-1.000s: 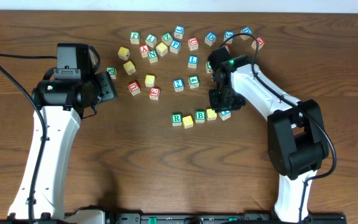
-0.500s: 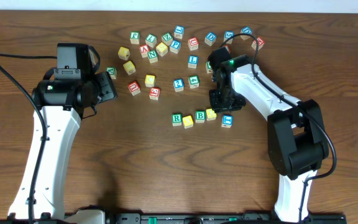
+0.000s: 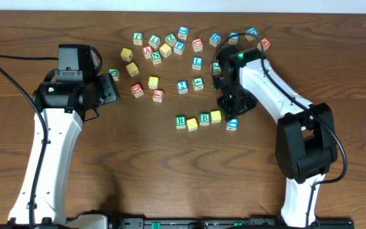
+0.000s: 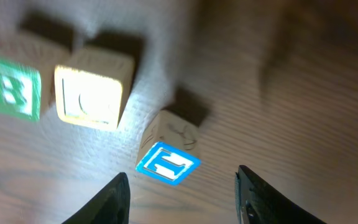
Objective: Spell out ROBOT
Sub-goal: 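Carry the T block with the right gripper to the right of O, then lower the T block at the row end and open the right gripper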
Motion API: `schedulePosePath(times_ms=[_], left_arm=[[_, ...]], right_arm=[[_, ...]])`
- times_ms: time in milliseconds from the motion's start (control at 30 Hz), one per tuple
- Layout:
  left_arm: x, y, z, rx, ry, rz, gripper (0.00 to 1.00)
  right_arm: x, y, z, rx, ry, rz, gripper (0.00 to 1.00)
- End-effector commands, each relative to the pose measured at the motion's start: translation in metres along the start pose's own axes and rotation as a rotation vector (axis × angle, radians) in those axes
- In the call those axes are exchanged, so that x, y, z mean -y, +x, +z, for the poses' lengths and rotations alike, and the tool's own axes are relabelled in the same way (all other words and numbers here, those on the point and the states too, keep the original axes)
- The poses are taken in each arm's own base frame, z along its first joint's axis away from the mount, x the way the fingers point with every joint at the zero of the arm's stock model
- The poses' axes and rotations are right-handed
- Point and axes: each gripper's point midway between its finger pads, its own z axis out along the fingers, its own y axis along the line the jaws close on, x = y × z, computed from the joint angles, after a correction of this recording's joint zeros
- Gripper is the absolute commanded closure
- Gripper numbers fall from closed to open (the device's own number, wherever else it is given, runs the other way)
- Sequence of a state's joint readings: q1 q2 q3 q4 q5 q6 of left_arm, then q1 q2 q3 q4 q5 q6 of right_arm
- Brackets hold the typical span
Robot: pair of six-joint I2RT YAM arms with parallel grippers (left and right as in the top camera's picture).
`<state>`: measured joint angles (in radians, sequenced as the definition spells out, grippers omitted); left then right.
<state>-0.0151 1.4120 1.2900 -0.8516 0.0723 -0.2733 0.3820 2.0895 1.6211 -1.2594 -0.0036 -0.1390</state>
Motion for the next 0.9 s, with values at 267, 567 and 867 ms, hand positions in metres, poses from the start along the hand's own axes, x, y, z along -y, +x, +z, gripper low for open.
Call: schedulePosePath(times_ms=[267,567,867], left_arm=[[0.0,-0.005,-0.002,0.01,0.0,-0.011,0.39],[0.0,-0.005,-0.002,0.01,0.0,-0.011,0.39],[0.0,-0.005,-0.002,0.01,0.0,-0.011,0.39]], right_arm=[[-0.006,0.0,0.017,0.031,-0.001,-0.212,0.54],[-0.003,-0.001,0.017,0.034,-0.001,-0.192,0.65],[0.004,-0.016,0.016,0.1,0.003,0.007,0.66]])
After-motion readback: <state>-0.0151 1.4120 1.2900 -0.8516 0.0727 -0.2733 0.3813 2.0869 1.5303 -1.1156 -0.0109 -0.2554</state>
